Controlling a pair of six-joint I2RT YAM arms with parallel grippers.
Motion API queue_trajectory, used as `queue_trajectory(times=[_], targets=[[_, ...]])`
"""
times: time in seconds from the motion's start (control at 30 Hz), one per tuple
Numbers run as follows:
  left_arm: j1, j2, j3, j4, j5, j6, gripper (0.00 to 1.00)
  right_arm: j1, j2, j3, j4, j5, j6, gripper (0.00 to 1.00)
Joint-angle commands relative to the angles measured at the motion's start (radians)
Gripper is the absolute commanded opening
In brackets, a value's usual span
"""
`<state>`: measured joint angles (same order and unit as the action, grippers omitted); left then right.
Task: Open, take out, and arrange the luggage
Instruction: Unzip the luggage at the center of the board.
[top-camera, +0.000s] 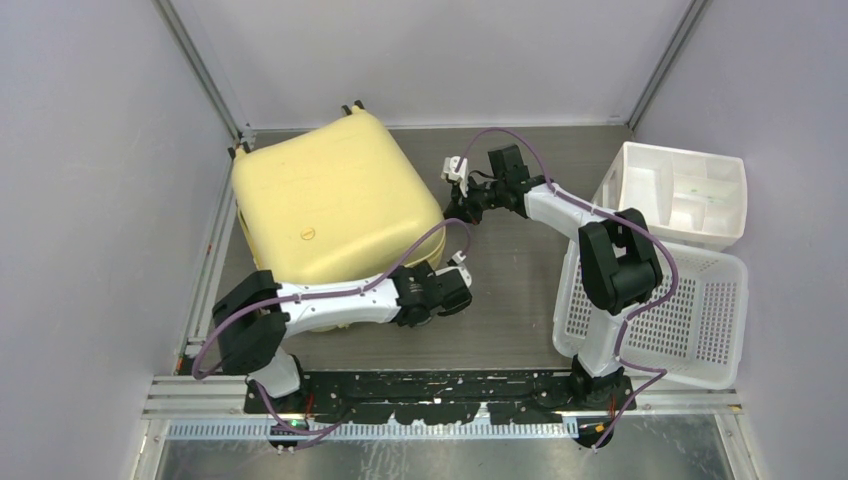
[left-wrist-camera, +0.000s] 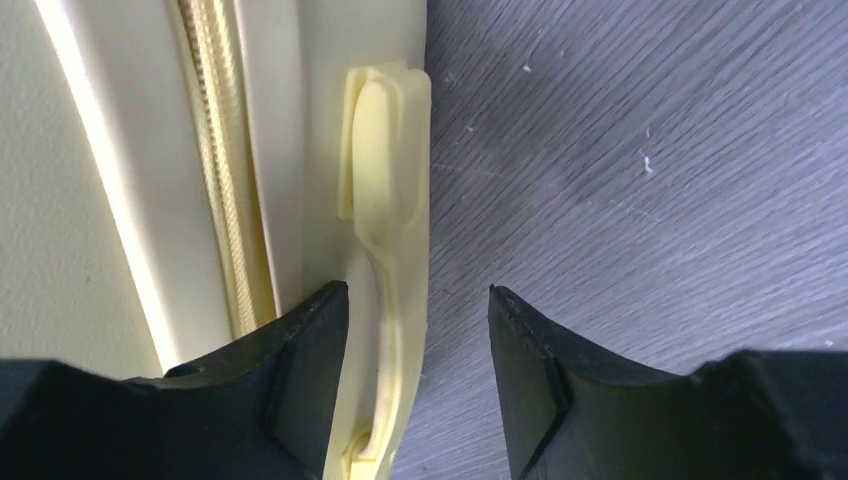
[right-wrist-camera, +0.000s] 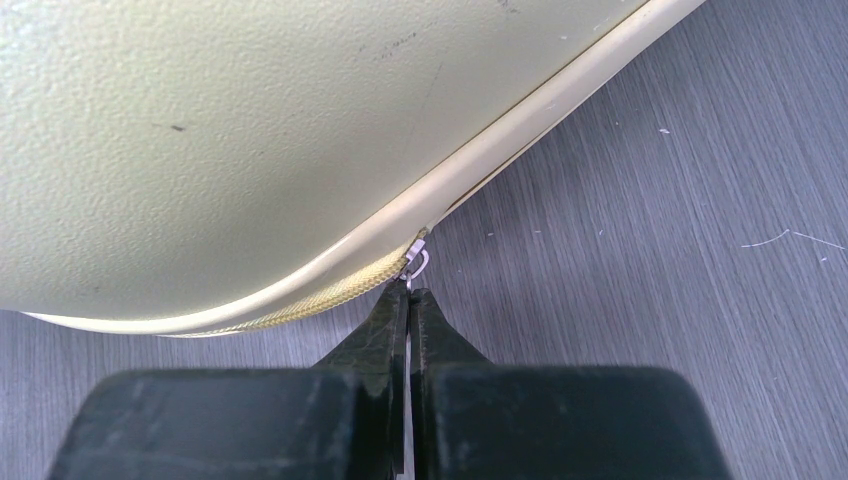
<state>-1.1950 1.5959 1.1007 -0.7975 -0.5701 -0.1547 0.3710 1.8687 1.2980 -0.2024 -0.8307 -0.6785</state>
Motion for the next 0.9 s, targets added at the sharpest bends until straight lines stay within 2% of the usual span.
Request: queue_trajectory(times=[0.0,0.1,0.23,0.4,0.47,0.67,0.87], targets=[[0.003,0.014,-0.005,0.142,-0.063,0.054,0.56,-0.039,-0.013,0.009,-0.076,0.111,-0.006,0.01],[0.011,0.040,-0.007,0.167,-0.071,0.068,0.54,-0.039,-0.011,0.009,-0.078,0.113,-0.004,0.01],[0.027,0.086,-0.027,0.200,-0.040,0.070,0.42,-0.038,-0.011,0.008,-0.081,0.111,-0.009,0.01],[0.033,0.126,-0.034,0.188,0.001,0.111,0.09,-0.040,-0.011,0.011,-0.100,0.106,-0.037,0.01],[0.032,0.126,-0.033,0.166,0.035,0.141,0.01,-0.040,-0.014,0.010,-0.105,0.103,-0.053,0.01],[0.010,0.055,-0.054,0.109,0.215,0.265,0.00,-0.057,-0.030,0.012,-0.111,0.107,-0.072,0.01],[-0.007,0.019,-0.047,0.035,0.289,0.413,0.00,-0.101,-0.067,-0.005,-0.116,0.118,-0.072,0.01]])
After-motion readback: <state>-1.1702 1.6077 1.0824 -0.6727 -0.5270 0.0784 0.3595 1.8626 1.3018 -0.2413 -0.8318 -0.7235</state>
